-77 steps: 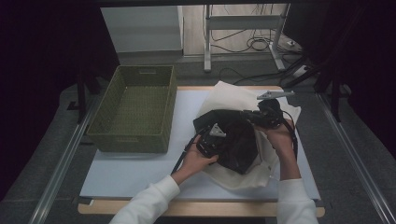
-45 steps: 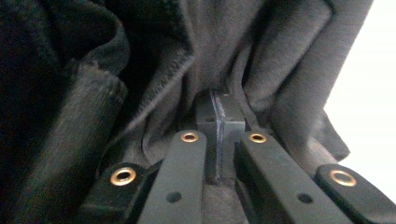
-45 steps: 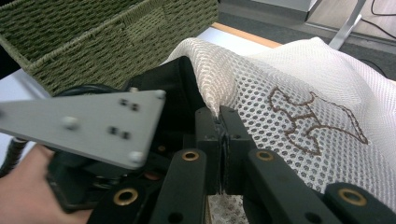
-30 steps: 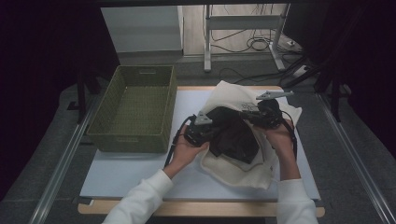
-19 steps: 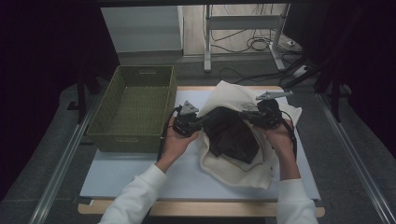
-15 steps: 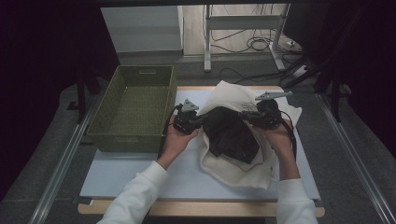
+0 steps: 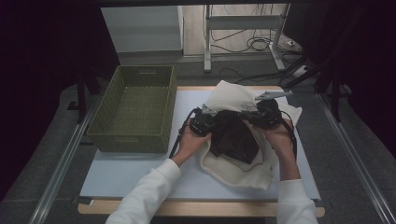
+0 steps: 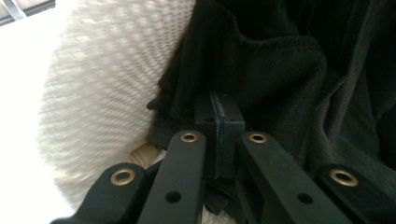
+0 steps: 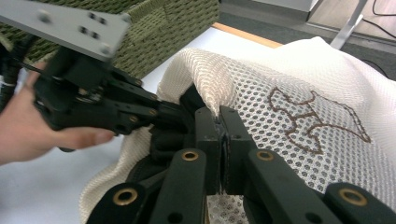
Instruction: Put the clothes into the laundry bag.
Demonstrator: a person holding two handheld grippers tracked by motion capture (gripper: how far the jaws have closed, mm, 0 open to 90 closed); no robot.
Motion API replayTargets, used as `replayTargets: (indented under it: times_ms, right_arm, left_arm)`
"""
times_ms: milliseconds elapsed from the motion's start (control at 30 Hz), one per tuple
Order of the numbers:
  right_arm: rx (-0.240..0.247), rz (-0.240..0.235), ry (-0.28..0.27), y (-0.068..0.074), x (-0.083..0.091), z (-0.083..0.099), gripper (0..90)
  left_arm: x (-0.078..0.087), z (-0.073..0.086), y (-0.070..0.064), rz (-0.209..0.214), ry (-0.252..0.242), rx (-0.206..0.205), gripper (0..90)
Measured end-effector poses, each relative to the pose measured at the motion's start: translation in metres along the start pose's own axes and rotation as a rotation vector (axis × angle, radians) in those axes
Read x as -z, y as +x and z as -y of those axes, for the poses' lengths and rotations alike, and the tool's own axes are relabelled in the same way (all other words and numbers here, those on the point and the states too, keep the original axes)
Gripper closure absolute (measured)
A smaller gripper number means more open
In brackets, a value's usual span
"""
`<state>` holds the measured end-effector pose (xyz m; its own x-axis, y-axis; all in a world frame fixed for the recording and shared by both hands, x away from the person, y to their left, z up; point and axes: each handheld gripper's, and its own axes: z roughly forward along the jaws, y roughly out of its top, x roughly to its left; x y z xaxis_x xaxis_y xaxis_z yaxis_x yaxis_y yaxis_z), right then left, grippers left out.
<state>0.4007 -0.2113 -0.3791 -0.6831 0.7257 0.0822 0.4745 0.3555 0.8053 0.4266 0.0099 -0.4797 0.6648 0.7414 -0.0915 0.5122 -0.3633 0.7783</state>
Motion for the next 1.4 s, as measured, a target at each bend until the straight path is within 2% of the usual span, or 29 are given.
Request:
replayTargets:
  times_ms: [433,567,667,700,733,833,933,967,1000,1033,1067,1100,1133,1167,1200,1300,1333,1367,1400]
  right_arm:
    - [-0.003,-0.012,-0.01,0.001,0.0,-0.001,87.9]
    - [-0.02,-0.018,-0.015,-0.004,0.0,0.001,87.9]
    - [-0.029,-0.014,-0.018,-0.007,0.0,0.003,87.9]
    - [-0.028,-0.012,-0.019,-0.007,0.0,0.003,87.9]
    - [-0.027,-0.009,-0.018,-0.007,0.001,0.003,87.9]
    - [-0.027,-0.004,-0.016,-0.006,0.001,0.002,87.9]
    - [-0.027,-0.002,-0.016,-0.006,0.0,0.003,87.9]
    - [-0.027,-0.002,-0.016,-0.006,0.0,0.003,87.9]
    - [-0.027,-0.001,-0.015,-0.006,0.0,0.003,87.9]
    - [-0.027,-0.001,-0.015,-0.006,0.0,0.003,87.9]
    - [-0.026,-0.001,-0.014,-0.006,0.0,0.003,87.9]
    - [-0.027,-0.001,-0.012,-0.006,-0.001,0.003,87.8]
    - [-0.024,0.0,-0.011,-0.006,-0.001,0.003,87.9]
    - [-0.024,0.0,-0.011,-0.006,-0.001,0.003,87.9]
    - [-0.025,0.0,-0.01,-0.006,-0.001,0.003,87.8]
    - [-0.023,0.001,-0.01,-0.006,-0.001,0.003,87.9]
    - [-0.023,0.001,-0.01,-0.006,-0.001,0.003,87.9]
    - [-0.024,0.0,-0.009,-0.006,-0.001,0.003,87.8]
    - [-0.025,-0.001,-0.008,-0.006,-0.001,0.003,87.8]
  left_arm:
    - [-0.022,-0.006,-0.002,-0.019,0.002,0.02,90.0]
    - [-0.017,-0.004,0.0,-0.008,-0.007,0.019,90.0]
    - [-0.002,0.0,0.002,0.016,-0.032,0.013,90.0]
    - [-0.002,0.0,0.002,0.016,-0.032,0.013,90.0]
    - [0.007,0.002,0.0,0.034,-0.044,0.0,90.0]
    - [0.02,0.005,-0.006,0.058,-0.057,-0.021,90.0]
    - [0.031,0.011,-0.013,0.096,-0.056,-0.05,90.0]
    - [0.031,0.011,-0.013,0.096,-0.056,-0.05,90.0]
    - [0.034,0.016,-0.018,0.132,-0.039,-0.075,90.0]
    - [0.034,0.016,-0.018,0.132,-0.039,-0.075,90.0]
    - [0.033,0.023,-0.024,0.168,-0.012,-0.089,90.0]
    - [0.033,0.023,-0.024,0.168,-0.012,-0.089,90.0]
    - [0.029,0.029,-0.031,0.193,0.013,-0.103,90.0]
    - [0.029,0.029,-0.031,0.193,0.013,-0.103,90.0]
    - [0.024,0.034,-0.038,0.209,0.029,-0.118,90.0]
    - [0.015,0.038,-0.046,0.207,0.066,-0.149,90.0]
    - [0.015,0.038,-0.046,0.207,0.066,-0.149,90.0]
    - [0.007,0.039,-0.049,0.196,0.095,-0.154,90.0]
    - [0.002,0.039,-0.049,0.19,0.103,-0.154,90.0]
